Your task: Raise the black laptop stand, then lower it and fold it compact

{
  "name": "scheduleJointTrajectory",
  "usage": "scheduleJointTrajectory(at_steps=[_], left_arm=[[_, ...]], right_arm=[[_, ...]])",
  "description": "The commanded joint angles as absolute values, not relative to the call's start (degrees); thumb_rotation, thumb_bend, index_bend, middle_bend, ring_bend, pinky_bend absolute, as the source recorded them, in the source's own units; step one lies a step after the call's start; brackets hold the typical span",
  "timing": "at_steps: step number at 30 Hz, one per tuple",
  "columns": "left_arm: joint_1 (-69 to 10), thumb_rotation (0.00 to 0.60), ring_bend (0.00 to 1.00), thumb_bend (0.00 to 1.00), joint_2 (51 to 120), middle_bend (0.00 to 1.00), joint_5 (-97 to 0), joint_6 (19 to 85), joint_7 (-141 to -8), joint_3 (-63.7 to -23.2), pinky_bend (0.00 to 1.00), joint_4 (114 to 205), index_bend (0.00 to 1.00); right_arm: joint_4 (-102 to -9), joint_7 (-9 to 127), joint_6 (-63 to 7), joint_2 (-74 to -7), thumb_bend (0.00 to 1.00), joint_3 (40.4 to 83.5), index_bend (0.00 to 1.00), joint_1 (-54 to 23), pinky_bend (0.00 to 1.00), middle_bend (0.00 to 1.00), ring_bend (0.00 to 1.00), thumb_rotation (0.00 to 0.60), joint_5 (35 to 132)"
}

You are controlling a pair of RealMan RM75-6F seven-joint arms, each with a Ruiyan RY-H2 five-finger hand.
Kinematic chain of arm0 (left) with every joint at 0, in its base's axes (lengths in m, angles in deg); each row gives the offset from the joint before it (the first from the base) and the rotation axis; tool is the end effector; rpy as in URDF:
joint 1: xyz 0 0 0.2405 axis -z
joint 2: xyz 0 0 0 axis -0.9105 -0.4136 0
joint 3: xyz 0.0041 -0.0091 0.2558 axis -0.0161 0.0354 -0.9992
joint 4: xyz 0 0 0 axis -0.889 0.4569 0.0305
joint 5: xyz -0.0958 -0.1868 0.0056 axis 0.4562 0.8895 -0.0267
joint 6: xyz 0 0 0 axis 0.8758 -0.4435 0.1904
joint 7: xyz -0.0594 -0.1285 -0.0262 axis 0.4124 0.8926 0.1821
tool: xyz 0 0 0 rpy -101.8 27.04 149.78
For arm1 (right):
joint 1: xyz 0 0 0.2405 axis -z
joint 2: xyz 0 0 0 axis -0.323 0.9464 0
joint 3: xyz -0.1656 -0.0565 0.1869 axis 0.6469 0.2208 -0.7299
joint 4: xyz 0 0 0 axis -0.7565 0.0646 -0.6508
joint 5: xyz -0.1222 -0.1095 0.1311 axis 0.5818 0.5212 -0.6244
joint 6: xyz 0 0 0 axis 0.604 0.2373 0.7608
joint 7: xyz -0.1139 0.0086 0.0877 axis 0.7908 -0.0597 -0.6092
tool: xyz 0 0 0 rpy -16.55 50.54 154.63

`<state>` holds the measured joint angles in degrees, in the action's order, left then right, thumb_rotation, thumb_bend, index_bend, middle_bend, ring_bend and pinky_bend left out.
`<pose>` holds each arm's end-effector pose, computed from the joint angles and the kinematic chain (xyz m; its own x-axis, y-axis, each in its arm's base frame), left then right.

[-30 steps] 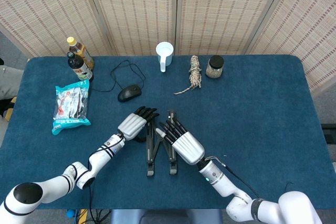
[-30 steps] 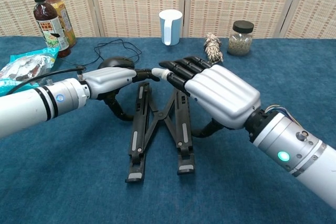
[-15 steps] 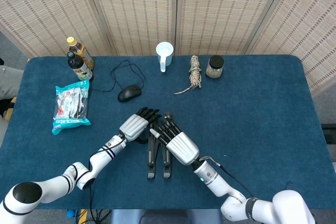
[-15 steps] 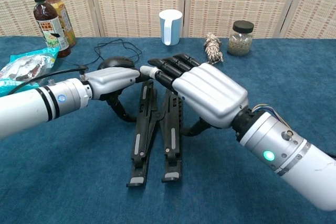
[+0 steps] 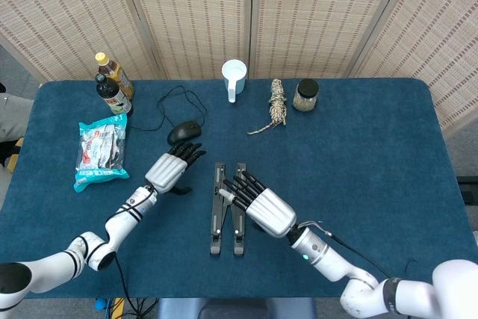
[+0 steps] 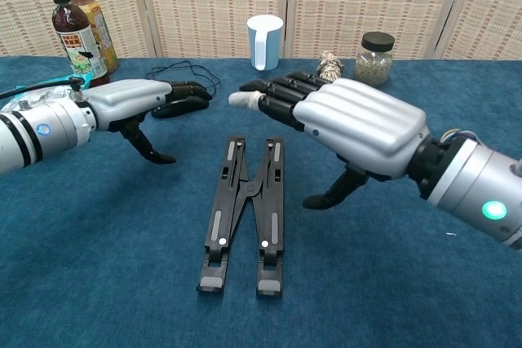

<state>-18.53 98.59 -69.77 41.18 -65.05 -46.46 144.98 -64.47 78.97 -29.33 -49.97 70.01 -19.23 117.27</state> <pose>-0.1715 0.3839 -0.0364 0.4526 0.2340 0.8605 0.8141 -0.5021 -0.2917 -0.1167 -0.2695 -0.0387 0.5286 0.0020 0.8489 -0.5717 -0.7384 0.3578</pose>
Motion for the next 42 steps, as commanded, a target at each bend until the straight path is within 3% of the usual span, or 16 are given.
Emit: scheduleJointTrajectory(at_steps=[1,5,14,26,42], left_arm=[[-19.60,0.600,0.00,0.17,96.82,0.01,-68.71,42.13,-66.60,-45.85,0.00,146.74,0.07],[-20.60,0.600,0.00,0.17,94.87,0.01,-67.56,42.76,-68.23,-45.34,0.00,148.87,0.07],[-21.80,0.600,0.00,0.17,93.19,0.01,-66.01,43.18,-69.67,-44.62,0.00,150.73,0.07],[-22.92,0.600,0.00,0.17,92.42,0.01,-65.94,43.70,-68.87,-44.62,0.00,150.89,0.07],[-23.38,0.600,0.00,0.17,92.72,0.01,-67.02,43.77,-65.92,-44.88,0.00,148.91,0.07]], right_arm=[[-75.28,75.78,-16.80,-38.96,0.01,69.38,0.00,-25.38,0.00,0.00,0.00,0.600,114.32],[-78.56,74.50,-7.50,-34.25,0.02,69.35,0.00,-30.17,0.00,0.00,0.00,0.600,112.67],[-76.37,78.00,1.10,-35.10,0.02,69.42,0.00,-36.05,0.00,0.00,0.00,0.600,111.82],[-69.18,79.57,6.80,-40.86,0.02,69.45,0.00,-41.03,0.00,0.00,0.00,0.600,109.63],[-61.90,77.26,7.66,-46.81,0.08,69.86,0.00,-44.77,0.00,0.00,0.00,0.600,109.53]])
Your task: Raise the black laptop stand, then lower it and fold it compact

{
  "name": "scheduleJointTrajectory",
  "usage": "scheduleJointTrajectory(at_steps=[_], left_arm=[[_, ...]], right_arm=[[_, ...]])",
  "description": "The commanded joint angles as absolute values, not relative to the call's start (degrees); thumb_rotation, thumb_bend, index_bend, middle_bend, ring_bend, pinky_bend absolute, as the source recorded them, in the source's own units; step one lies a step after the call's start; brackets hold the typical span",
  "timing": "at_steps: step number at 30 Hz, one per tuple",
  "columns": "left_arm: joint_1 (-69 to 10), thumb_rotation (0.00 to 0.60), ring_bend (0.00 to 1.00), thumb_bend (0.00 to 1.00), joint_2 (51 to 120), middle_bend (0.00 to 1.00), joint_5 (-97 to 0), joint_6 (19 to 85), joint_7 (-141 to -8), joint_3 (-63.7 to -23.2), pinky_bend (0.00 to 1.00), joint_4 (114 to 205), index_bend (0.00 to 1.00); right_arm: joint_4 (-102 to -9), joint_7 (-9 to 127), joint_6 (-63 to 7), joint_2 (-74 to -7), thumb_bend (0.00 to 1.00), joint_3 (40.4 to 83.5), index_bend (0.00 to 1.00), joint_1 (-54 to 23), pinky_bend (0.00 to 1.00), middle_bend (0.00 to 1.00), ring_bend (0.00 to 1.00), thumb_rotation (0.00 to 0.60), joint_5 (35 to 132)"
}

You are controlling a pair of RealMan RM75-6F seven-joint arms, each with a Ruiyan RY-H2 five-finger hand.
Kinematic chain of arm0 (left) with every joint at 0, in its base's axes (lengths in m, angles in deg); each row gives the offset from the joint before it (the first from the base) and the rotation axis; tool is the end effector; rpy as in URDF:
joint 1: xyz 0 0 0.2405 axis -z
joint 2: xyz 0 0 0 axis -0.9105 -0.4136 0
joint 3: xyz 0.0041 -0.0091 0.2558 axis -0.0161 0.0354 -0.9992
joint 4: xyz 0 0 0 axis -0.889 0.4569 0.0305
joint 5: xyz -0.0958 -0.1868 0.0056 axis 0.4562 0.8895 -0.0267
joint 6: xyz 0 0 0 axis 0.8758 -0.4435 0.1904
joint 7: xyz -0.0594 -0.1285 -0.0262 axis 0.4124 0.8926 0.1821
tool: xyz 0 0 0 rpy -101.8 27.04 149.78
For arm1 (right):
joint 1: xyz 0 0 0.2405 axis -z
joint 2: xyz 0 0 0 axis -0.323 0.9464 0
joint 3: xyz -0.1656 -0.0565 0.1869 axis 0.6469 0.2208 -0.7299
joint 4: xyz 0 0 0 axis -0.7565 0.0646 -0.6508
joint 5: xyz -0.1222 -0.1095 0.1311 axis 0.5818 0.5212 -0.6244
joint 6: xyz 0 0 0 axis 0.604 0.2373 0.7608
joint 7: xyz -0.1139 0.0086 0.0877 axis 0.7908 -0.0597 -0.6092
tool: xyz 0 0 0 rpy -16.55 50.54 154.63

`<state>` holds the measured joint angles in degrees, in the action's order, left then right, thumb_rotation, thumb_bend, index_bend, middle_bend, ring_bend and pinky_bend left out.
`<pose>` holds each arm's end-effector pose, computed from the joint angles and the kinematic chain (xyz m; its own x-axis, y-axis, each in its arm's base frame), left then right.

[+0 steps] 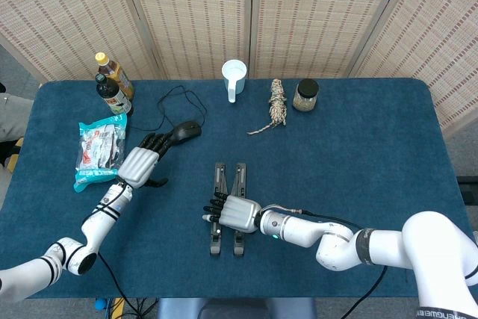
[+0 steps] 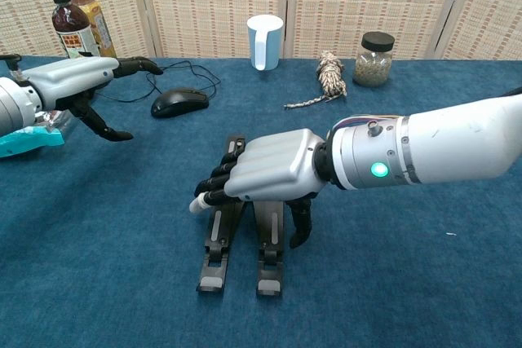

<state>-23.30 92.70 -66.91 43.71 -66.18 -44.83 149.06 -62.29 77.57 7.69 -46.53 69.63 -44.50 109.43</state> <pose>-0.2051 0.3834 0.0064 0.4144 0.1911 0.8898 0.8632 -0.3923 -0.3178 -0.0657 -0.3161 -0.0867 0.8966 -0.0590 0.4389 -0.2102 -0.9290 0.3045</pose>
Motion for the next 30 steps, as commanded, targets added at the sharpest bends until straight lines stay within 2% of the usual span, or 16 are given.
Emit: scheduleJointTrajectory(at_steps=[1,16,25,30], left_arm=[[-23.43,0.600,0.00,0.17,92.73,0.01,-67.08,43.81,-65.77,-44.90,0.00,148.81,0.07],[-23.62,0.600,0.00,0.17,93.37,0.01,-67.74,43.92,-64.36,-45.03,0.00,147.22,0.07],[-23.52,0.600,0.00,0.17,93.79,0.01,-68.07,43.70,-63.78,-45.11,0.00,146.37,0.07],[-23.28,0.600,0.00,0.17,94.26,0.01,-68.27,43.52,-63.38,-45.07,0.00,145.68,0.07]], right_arm=[[-61.69,77.14,7.58,-46.91,0.08,69.96,0.00,-44.84,0.00,0.01,0.00,0.600,109.56],[-58.44,74.16,5.77,-48.54,0.11,70.82,0.01,-45.71,0.00,0.18,0.00,0.600,109.99],[-56.03,71.57,2.76,-49.66,0.12,71.90,0.17,-45.52,0.00,0.33,0.00,0.600,112.03],[-54.14,69.91,0.07,-50.52,0.15,72.38,0.26,-45.04,0.00,0.41,0.06,0.600,113.40]])
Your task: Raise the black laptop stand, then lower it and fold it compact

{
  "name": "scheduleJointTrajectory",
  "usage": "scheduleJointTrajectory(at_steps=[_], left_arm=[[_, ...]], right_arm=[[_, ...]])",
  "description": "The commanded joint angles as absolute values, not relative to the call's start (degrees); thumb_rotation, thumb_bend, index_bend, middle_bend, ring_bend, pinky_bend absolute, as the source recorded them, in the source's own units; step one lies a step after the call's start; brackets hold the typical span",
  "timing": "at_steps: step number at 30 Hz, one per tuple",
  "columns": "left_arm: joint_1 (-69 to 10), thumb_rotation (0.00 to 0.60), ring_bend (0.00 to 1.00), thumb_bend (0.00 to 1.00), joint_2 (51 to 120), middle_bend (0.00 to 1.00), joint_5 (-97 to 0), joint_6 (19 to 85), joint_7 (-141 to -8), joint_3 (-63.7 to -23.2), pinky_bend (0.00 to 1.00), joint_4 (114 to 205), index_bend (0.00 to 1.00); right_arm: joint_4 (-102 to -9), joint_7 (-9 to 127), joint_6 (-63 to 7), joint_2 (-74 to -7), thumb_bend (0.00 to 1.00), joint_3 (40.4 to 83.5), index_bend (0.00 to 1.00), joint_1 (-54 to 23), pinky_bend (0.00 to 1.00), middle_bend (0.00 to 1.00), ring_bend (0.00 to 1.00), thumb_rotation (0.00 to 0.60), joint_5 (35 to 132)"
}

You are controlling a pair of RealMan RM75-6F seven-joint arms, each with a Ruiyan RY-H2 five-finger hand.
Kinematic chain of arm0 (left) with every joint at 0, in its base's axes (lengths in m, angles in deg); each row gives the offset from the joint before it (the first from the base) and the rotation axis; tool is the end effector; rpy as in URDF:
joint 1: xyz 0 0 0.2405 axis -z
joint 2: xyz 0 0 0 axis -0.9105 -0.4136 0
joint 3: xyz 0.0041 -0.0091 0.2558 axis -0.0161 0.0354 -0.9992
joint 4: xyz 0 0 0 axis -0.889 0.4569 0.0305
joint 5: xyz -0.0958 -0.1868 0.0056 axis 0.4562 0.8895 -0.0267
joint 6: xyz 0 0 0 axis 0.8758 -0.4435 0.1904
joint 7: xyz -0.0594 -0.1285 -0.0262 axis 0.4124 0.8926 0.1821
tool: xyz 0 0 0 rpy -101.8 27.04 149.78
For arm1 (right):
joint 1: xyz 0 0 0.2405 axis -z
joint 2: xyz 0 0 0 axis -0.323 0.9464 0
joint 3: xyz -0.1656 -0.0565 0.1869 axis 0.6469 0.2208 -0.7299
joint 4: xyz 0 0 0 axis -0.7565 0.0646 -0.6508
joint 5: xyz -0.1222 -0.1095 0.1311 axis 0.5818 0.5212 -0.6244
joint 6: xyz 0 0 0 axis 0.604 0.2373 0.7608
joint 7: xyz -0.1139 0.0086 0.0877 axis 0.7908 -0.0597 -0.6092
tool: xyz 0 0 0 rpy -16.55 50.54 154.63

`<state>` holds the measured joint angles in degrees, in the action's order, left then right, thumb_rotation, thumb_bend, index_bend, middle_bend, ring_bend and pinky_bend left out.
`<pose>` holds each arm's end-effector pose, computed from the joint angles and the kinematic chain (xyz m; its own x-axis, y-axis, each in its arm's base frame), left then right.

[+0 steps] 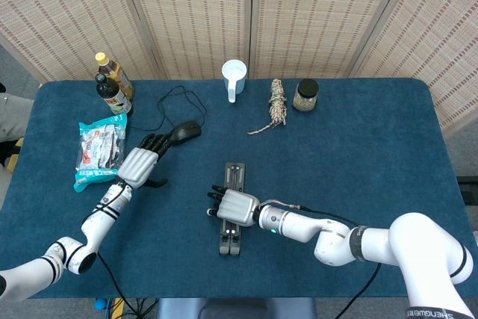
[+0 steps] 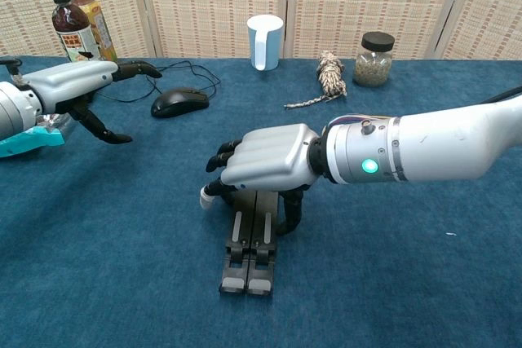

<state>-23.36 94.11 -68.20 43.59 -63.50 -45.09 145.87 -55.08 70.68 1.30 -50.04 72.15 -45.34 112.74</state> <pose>-0.2107 0.3858 0.0028 0.4079 0.1967 0.8916 0.8668 -0.3901 -0.3105 -0.0683 -0.3298 -0.0942 0.8653 -0.0511 0.4987 -0.2383 -0.9171 0.3197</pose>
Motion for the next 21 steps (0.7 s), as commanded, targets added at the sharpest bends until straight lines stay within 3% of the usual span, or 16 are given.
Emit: scheduleJointTrajectory(at_steps=[1,6,8,11,14,21], left_arm=[[-23.23,0.600,0.00,0.17,94.35,0.01,-68.31,43.48,-63.30,-45.07,0.00,145.55,0.07],[-23.10,0.600,0.00,0.17,94.78,0.01,-68.46,43.53,-62.86,-45.00,0.00,144.96,0.07],[-23.09,0.600,0.00,0.17,94.90,0.01,-68.48,43.52,-62.73,-45.00,0.00,144.82,0.07],[-23.10,0.600,0.00,0.17,94.92,0.01,-68.64,43.60,-62.78,-45.10,0.00,144.87,0.07],[-23.18,0.600,0.00,0.17,94.76,0.01,-68.67,43.85,-63.00,-45.04,0.00,145.21,0.07],[-24.16,0.600,0.00,0.17,93.30,0.01,-67.93,45.25,-64.97,-44.60,0.00,146.88,0.07]], right_arm=[[-53.89,69.56,-0.28,-50.64,0.15,72.43,0.27,-45.00,0.00,0.42,0.06,0.600,113.57],[-53.47,67.79,-1.65,-50.66,0.15,72.47,0.29,-44.92,0.00,0.41,0.08,0.600,114.03],[-53.97,67.63,-1.12,-50.20,0.15,72.35,0.21,-45.05,0.00,0.33,0.06,0.600,113.52],[-55.08,67.98,-0.56,-49.63,0.14,71.83,0.02,-45.04,0.00,0.12,0.00,0.600,112.32],[-56.87,68.82,-1.49,-48.83,0.14,70.99,0.00,-44.48,0.00,0.02,0.00,0.600,111.18],[-62.73,71.59,-6.92,-44.91,0.13,69.24,0.00,-39.97,0.00,0.00,0.00,0.600,106.45]])
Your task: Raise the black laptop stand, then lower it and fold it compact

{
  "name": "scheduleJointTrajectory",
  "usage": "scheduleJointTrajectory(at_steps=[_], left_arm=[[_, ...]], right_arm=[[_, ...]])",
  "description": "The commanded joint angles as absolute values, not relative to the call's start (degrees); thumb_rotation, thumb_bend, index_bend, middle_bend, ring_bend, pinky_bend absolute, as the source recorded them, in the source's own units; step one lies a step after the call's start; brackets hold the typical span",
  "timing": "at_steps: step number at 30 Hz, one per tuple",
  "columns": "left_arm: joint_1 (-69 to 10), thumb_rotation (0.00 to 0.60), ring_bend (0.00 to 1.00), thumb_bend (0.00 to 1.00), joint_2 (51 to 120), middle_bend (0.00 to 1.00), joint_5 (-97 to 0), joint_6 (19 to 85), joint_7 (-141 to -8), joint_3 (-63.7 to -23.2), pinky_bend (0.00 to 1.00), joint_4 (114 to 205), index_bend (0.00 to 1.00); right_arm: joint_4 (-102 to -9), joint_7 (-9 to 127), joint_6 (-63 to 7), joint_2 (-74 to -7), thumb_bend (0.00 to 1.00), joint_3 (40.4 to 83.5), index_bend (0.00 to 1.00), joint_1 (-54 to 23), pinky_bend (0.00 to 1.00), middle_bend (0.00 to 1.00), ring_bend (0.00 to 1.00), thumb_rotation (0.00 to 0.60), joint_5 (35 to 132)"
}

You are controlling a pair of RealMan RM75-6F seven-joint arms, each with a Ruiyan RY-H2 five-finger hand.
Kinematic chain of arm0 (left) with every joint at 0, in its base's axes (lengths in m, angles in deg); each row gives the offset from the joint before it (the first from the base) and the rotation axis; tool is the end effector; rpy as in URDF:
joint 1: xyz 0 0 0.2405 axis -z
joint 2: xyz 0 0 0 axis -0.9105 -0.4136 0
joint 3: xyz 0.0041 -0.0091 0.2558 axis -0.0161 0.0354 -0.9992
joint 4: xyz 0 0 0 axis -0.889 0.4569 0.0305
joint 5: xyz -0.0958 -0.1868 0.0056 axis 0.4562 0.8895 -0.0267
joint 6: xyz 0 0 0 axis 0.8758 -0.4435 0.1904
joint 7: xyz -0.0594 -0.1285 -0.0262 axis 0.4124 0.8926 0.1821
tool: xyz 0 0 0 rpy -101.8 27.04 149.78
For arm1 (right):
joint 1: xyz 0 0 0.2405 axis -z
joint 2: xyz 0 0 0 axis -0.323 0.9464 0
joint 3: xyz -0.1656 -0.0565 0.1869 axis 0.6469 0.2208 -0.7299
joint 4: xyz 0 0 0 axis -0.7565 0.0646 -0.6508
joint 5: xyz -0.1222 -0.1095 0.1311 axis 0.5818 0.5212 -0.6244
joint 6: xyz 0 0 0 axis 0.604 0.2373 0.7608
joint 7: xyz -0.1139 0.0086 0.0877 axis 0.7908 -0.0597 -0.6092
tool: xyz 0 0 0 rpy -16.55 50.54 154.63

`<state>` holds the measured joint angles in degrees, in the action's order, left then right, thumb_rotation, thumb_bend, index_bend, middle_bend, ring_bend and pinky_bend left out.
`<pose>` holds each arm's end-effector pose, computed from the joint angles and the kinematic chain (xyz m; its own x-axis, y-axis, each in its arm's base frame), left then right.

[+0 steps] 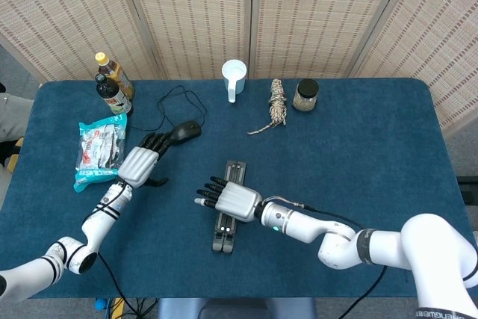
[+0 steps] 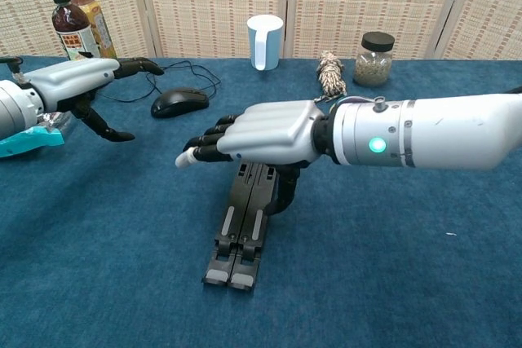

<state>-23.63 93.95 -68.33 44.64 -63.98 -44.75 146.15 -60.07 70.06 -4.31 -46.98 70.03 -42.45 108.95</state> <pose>-0.2096 0.3857 0.0061 0.4053 0.1760 0.8971 0.8649 -0.3917 -0.3139 -0.0618 -0.3312 -0.0695 0.7715 -0.1175 0.6253 -0.3771 -0.8760 0.3007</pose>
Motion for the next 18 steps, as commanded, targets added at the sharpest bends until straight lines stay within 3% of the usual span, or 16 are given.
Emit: scheduleJointTrajectory(at_steps=[1,12,18], left_arm=[[-24.45,0.600,0.00,0.17,92.93,0.01,-67.77,45.55,-65.44,-44.58,0.00,147.36,0.07],[-31.59,0.600,0.00,0.17,86.97,0.01,-65.11,51.80,-72.80,-46.00,0.00,153.67,0.07],[-38.12,0.600,0.00,0.17,84.33,0.01,-63.37,59.02,-77.33,-47.01,0.00,158.01,0.07]], right_arm=[[-63.73,72.30,-8.18,-44.16,0.13,69.06,0.00,-38.78,0.00,0.00,0.00,0.600,105.29],[-75.95,78.81,-29.56,-33.43,0.13,71.93,0.00,-19.73,0.00,0.01,0.00,0.600,95.40],[-78.68,77.39,-38.57,-28.42,0.13,74.64,0.00,-10.25,0.00,0.04,0.00,0.600,94.04]])
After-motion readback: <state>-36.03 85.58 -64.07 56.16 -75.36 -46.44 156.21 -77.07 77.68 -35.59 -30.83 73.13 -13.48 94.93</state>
